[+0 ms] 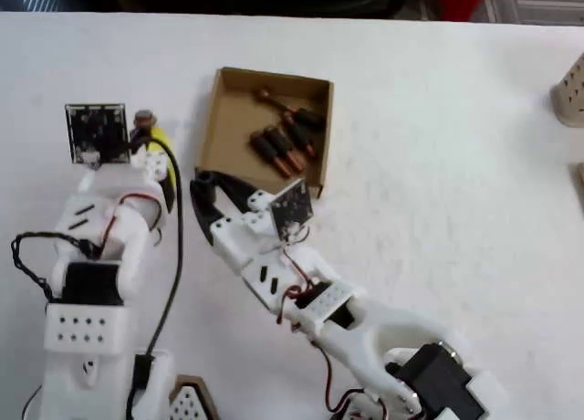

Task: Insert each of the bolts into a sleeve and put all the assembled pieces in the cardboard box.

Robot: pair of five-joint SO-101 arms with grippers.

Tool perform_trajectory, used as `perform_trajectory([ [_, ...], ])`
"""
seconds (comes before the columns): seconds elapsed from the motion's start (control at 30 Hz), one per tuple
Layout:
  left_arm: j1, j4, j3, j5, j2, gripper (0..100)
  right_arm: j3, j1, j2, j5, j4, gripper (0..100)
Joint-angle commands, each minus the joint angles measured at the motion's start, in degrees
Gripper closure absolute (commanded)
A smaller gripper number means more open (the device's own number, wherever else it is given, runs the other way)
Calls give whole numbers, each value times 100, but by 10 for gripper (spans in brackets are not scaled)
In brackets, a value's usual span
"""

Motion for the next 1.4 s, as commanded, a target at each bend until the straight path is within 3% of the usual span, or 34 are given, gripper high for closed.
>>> perform_trajectory([
  [0.0,426,-132,-44,-70,-295,973,-79,31,-189,-44,-31,982],
  [0.1,708,-149,-53,-70,-321,974,-79,31,-189,-44,-31,982],
  [0.4,848,-1398,369,-70,-330,976,-70,-31,-189,-44,-31,982],
  [0.53,875,-1380,466,-44,-330,976,-70,-22,-189,-44,-31,982],
  [0.73,1165,-1046,607,800,-919,976,-70,-22,-189,-44,-31,982],
  [0.97,1226,-1064,1125,782,-1895,975,-70,-22,-189,-44,-31,982],
  [1.37,1086,-1433,1169,448,-1024,976,-70,-4,-189,-44,-31,982],
])
